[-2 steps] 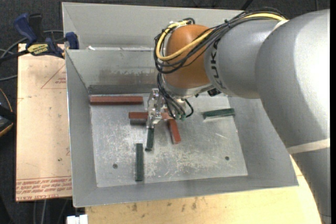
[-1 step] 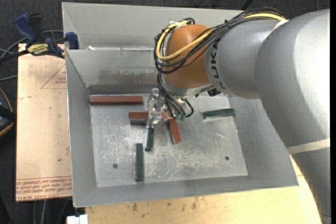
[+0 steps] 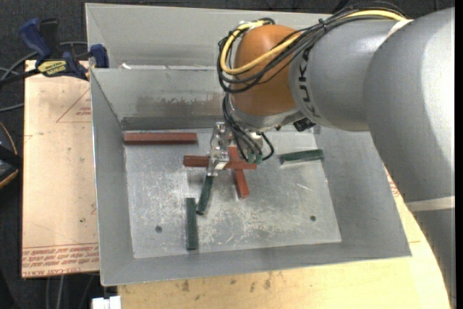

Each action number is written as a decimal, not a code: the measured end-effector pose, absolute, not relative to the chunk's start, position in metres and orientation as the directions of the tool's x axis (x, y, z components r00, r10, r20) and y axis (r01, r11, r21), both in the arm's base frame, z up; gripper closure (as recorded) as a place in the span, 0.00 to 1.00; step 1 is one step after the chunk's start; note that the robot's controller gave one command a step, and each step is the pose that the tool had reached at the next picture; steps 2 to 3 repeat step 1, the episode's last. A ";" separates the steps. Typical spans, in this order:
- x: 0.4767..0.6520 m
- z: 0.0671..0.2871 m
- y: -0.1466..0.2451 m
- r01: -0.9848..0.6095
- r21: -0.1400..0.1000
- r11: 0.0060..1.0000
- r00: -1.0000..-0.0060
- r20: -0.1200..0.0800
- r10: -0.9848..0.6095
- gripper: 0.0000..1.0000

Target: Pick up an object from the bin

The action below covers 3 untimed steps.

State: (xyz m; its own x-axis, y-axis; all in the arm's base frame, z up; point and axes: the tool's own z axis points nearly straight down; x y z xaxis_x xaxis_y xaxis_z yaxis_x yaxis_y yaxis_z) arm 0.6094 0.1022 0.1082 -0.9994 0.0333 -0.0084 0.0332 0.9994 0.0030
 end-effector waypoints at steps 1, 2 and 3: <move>0.614 0.225 0.110 0.019 0.001 1.000 -1.000 -0.003 0.019 1.00; 0.614 0.225 0.110 0.019 0.001 1.000 -1.000 -0.003 0.019 1.00; 0.614 0.225 0.110 0.019 0.001 1.000 -1.000 -0.003 0.019 1.00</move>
Offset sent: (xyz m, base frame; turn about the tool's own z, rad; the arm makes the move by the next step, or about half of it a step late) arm 0.0000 0.0000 0.0000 0.0000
